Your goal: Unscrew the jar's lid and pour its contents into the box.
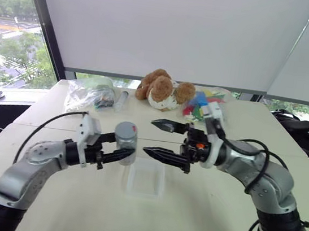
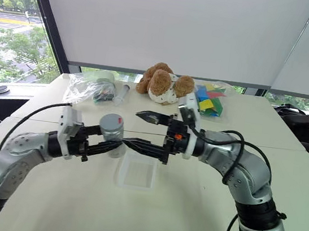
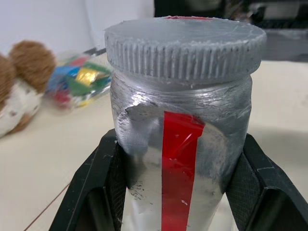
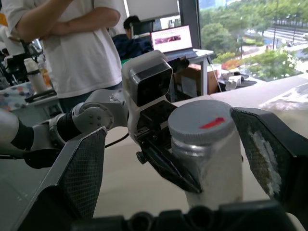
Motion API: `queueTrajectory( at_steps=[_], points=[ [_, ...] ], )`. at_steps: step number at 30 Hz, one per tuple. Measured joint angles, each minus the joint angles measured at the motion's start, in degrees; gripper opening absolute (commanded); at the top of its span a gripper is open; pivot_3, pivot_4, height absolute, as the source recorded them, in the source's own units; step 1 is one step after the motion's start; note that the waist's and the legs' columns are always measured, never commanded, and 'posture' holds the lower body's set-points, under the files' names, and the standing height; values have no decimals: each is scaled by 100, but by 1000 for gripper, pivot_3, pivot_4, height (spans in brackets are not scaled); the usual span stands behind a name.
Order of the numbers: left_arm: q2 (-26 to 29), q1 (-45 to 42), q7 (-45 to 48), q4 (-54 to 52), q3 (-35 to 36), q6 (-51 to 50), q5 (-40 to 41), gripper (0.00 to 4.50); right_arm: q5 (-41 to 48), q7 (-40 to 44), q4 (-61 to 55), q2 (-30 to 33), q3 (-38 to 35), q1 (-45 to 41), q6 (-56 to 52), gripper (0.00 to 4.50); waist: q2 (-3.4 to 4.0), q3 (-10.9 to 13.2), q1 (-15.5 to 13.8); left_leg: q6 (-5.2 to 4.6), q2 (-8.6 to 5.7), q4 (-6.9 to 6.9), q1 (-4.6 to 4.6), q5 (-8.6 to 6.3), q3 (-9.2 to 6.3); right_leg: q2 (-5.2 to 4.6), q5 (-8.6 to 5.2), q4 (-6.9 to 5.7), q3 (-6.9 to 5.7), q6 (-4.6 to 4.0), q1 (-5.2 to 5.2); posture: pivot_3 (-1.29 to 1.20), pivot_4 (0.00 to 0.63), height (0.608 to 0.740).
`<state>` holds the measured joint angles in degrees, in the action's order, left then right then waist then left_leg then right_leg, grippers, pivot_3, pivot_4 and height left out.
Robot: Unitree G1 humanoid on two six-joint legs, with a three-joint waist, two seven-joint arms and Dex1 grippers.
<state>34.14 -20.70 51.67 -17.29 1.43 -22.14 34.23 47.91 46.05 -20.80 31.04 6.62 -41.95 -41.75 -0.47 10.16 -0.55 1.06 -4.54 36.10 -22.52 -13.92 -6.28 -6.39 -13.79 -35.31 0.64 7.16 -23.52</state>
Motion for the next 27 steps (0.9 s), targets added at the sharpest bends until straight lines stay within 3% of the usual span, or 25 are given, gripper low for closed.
queueTrajectory(
  at_steps=[11, 25, 27],
  points=[
    [-294, 3, -97, -160, -295, 4, -129, 2079, -804, 181, 572, -444, 402, -160, 203, 4500, 1, 0, 31, 0, 0, 1, 1, 0, 1, 2, 1, -7, 0, 1, -3, 0, 150, 740],
    [-367, 2, -129, -207, -471, 1, -215, 2079, -948, 350, 600, -590, 371, -198, 212, 4500, 1, 0, 41, 0, 0, 0, 1, 0, 1, 3, 1, -8, 0, 1, -4, 0, 150, 740],
    [-367, 3, -118, -207, -471, 2, -233, 2079, -947, 379, 600, -583, 365, -224, 207, 3928, 1, 0, 41, 0, 0, 0, 1, 0, 0, 4, 1, -8, 0, 1, -4, 0, 150, 740]
  ],
)
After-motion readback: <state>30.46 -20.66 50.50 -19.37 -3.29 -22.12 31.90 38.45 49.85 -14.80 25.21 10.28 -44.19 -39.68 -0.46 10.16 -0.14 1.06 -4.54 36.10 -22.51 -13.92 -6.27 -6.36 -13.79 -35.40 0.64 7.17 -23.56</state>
